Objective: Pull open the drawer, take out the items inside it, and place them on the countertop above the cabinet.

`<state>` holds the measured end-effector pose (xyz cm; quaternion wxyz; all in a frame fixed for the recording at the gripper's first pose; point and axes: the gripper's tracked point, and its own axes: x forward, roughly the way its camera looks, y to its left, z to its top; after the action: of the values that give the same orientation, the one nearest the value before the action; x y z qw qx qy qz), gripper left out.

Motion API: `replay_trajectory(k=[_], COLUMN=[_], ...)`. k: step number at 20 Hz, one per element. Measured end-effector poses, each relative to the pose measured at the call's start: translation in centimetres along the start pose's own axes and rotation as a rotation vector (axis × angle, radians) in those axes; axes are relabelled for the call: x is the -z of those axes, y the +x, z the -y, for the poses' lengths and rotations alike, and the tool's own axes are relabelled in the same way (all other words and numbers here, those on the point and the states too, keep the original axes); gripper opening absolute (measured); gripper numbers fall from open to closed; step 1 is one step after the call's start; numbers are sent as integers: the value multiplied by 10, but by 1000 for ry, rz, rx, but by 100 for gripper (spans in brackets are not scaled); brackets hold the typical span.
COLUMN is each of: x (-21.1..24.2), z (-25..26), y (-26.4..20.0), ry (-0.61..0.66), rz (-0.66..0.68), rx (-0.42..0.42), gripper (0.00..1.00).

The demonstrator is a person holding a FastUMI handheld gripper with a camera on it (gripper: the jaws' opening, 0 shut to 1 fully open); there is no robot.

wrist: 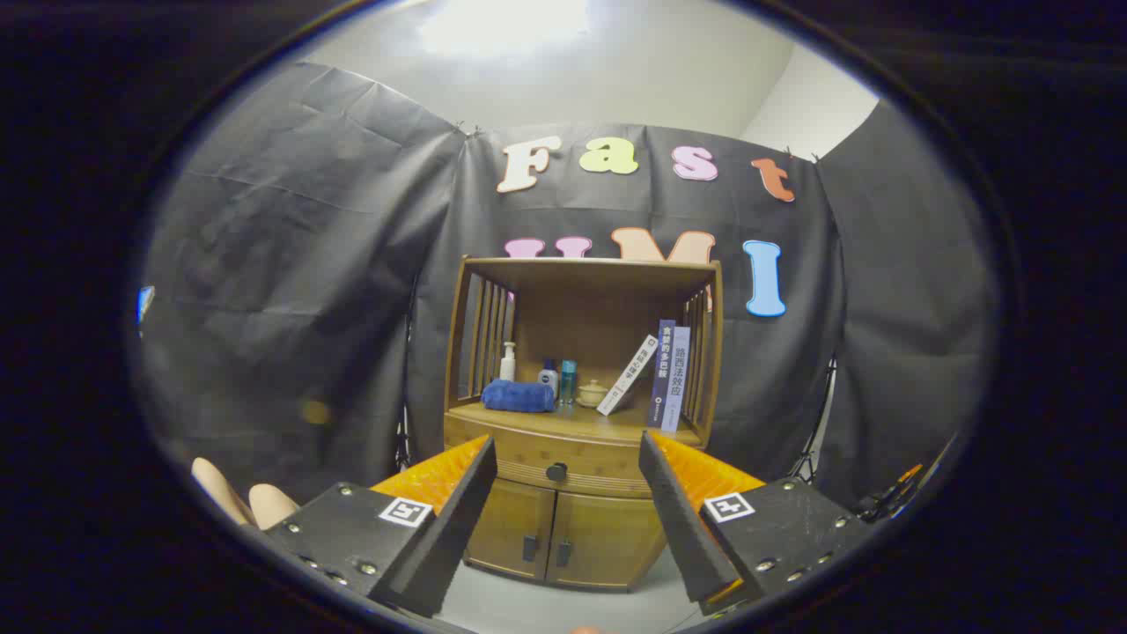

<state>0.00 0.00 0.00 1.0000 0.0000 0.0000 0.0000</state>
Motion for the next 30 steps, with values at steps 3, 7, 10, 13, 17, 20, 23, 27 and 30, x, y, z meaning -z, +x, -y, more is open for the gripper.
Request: replay_trajectory(k=[3,7,10,13,17,20,23,27,30], x=[3,7,7,10,18,25,35,46,56], z=[-1,0,1,0,-1,-1,-4,-13,-21], y=[1,1,2,4,4,6,13,39,70], ry=[5,4,3,3,4,6,6,-8,-22], rz=[-3,-10,-9,-13,-29,-45,-54,-56,-43], rx=[-2,4,1,-1,0,7,6,-7,-18], gripper=[97,97,96,96,97,97,97,97,97])
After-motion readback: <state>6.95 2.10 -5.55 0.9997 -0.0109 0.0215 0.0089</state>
